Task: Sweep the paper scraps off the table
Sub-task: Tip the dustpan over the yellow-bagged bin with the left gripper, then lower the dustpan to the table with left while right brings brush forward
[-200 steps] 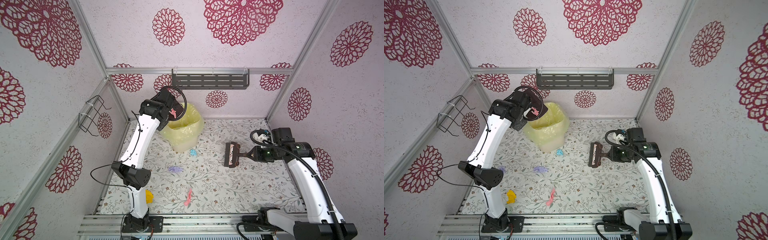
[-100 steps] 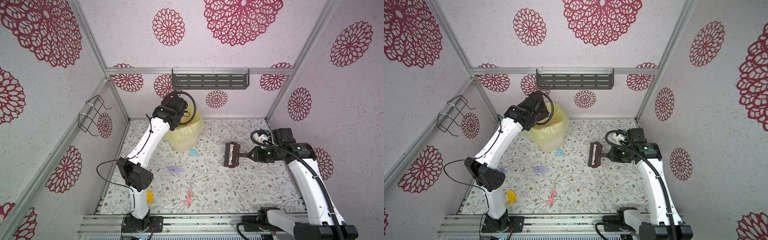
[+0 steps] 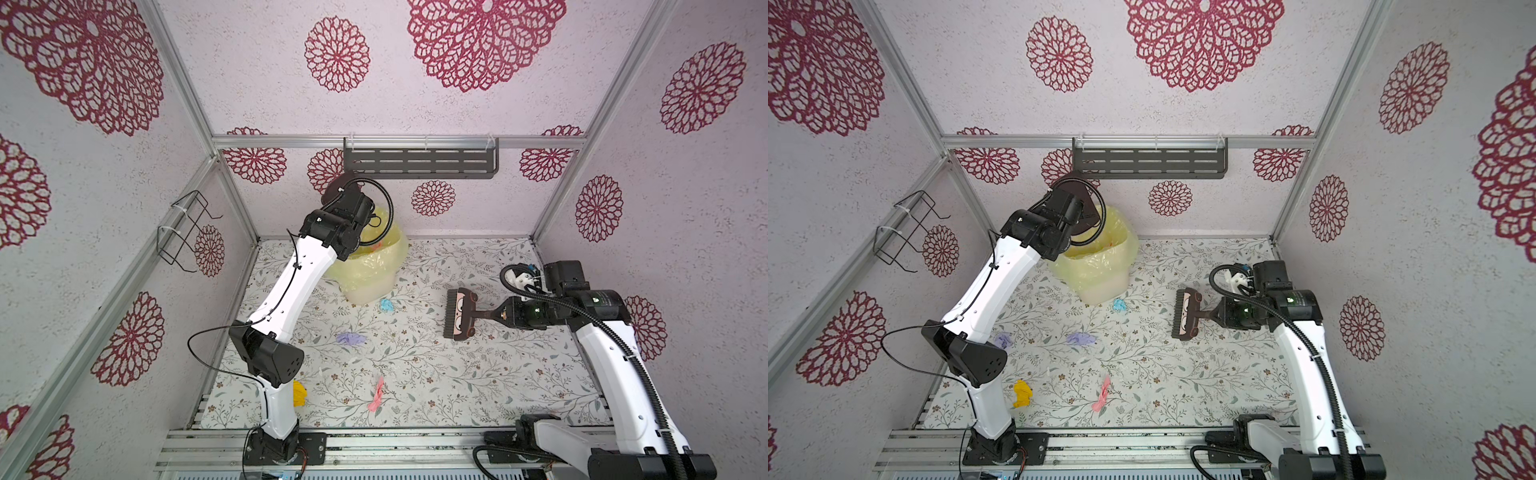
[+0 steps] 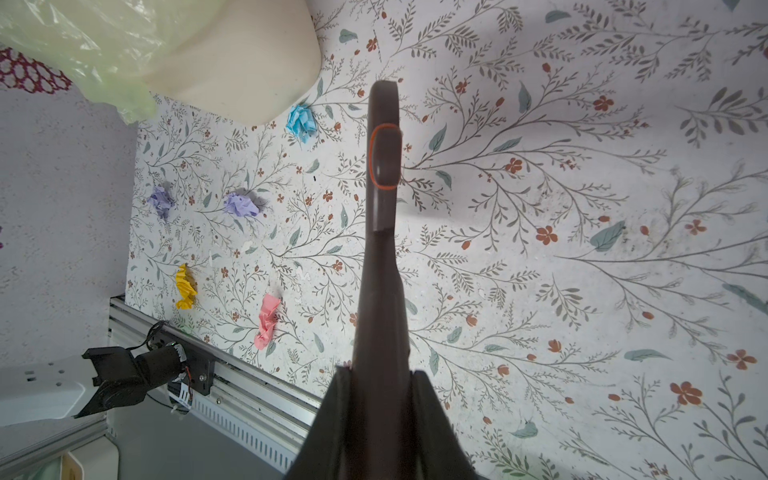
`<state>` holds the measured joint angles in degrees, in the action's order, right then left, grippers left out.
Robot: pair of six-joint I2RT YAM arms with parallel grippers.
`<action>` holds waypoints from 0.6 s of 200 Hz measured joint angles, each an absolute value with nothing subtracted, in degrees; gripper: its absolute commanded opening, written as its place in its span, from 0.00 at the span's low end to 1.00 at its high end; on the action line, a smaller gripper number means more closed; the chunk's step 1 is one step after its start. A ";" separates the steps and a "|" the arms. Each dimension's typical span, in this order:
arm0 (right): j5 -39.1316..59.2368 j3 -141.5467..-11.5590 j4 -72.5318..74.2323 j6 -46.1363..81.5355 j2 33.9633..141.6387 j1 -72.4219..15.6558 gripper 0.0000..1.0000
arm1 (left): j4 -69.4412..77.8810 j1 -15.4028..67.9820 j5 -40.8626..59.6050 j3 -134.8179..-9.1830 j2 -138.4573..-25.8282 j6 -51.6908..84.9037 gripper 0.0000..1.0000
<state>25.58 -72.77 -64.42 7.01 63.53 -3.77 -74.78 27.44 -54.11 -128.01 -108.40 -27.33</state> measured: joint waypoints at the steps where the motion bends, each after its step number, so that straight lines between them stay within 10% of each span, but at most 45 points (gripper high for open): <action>1: 25.61 -72.73 -64.42 7.05 63.51 -3.79 0.00 | -74.85 27.44 -53.89 -128.01 -108.27 -27.11 0.00; 120: 33.01 -58.04 -44.91 24.34 59.02 -29.93 0.00 | -74.63 32.21 -31.86 -105.45 -83.81 -5.30 0.00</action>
<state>33.01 -58.04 -44.91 24.34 59.02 -29.93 -74.63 32.21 -31.86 -105.45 -83.81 -5.30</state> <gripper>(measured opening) 0.221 0.285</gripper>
